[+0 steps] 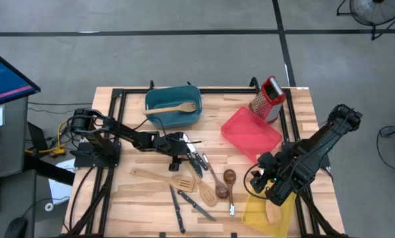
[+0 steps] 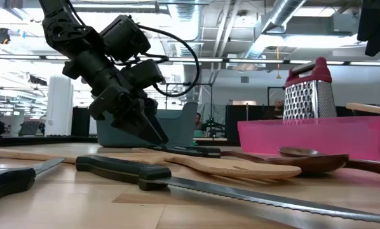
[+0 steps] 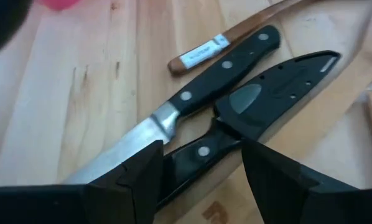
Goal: Pick & Place Kitchen Items
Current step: Put the black kitchen knife into the red bin
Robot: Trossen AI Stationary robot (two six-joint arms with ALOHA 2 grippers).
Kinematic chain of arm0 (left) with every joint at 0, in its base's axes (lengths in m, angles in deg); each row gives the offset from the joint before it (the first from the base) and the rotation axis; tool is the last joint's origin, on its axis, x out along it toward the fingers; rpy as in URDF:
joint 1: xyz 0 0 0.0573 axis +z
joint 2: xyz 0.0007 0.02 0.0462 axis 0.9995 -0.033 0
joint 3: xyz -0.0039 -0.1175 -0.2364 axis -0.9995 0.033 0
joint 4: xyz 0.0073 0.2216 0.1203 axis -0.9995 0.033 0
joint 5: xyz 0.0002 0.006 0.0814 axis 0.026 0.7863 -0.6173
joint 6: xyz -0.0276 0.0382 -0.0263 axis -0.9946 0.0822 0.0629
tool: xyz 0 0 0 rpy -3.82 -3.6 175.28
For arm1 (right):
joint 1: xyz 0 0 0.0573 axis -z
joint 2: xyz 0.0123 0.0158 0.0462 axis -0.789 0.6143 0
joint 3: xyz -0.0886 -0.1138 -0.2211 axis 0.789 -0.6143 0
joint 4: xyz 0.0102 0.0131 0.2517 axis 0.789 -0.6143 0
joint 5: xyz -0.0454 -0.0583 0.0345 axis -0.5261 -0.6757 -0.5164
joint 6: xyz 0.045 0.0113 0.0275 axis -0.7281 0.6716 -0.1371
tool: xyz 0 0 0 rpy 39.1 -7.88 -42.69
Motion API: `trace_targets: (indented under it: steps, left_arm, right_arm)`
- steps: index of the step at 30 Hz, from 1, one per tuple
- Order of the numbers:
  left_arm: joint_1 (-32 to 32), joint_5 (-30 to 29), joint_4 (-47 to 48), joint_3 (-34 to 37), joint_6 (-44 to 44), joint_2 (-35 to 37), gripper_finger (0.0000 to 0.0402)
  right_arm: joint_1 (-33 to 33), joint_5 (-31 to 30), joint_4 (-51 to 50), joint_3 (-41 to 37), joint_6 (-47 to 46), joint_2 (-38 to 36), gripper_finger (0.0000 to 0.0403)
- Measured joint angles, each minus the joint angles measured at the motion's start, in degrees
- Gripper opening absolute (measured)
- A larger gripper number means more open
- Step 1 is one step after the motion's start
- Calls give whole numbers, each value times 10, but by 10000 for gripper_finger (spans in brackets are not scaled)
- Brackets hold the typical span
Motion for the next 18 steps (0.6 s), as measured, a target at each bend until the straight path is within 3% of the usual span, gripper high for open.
trace_targets:
  steps: [11,18]
  left_arm:
    - [21,-2,9,0,-17,-2,200]
    - [14,29,17,-2,-43,-8,200]
  right_arm:
    - [0,0,0,0,0,0,221]
    - [0,0,0,0,0,0,221]
